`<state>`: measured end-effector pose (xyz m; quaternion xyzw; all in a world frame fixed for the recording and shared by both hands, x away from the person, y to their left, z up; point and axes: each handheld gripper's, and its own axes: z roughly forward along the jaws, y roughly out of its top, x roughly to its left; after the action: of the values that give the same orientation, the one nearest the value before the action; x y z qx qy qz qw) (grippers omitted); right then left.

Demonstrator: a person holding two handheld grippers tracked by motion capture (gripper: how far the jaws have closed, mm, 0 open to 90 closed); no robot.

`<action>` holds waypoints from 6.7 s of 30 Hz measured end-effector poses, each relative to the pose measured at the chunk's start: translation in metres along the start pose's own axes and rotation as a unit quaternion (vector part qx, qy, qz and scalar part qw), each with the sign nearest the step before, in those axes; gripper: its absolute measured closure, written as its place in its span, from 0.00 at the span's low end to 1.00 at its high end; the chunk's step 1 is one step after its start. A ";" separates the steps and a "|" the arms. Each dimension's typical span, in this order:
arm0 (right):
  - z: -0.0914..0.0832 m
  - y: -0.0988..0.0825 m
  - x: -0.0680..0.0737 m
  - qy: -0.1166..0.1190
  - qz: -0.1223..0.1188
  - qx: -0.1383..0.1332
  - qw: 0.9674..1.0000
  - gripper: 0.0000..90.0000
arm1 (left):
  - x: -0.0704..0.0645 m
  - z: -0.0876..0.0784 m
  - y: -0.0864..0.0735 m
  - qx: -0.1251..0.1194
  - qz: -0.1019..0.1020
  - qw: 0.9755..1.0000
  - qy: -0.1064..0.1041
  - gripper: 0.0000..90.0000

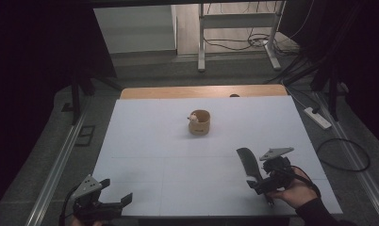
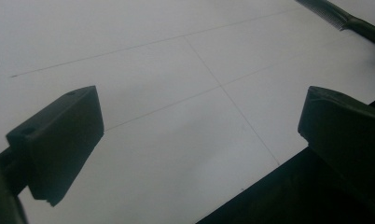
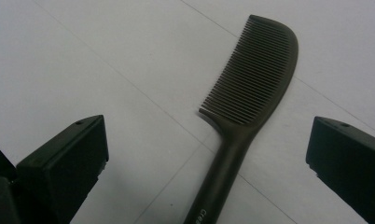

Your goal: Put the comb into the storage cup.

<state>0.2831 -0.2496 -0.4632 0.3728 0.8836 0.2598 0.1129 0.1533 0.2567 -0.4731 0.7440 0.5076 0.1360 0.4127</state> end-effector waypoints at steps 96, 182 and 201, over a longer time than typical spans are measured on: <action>0.019 -0.025 -0.043 0.049 -0.006 0.071 0.996 0.98 | 0.001 0.000 0.000 -0.002 0.000 1.000 -0.003 0.01; 0.028 -0.043 -0.054 -0.028 0.011 0.083 0.996 0.00 | 0.001 0.001 0.000 0.000 -0.001 1.000 -0.004 0.02; 0.021 -0.031 -0.051 -0.020 0.000 0.095 0.995 0.42 | 0.001 0.001 0.001 0.001 0.000 1.000 -0.003 0.02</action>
<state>0.3081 -0.2961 -0.4975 0.3867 0.9021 0.1669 0.0942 0.1545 0.2566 -0.4732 0.7451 0.5061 0.1332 0.4134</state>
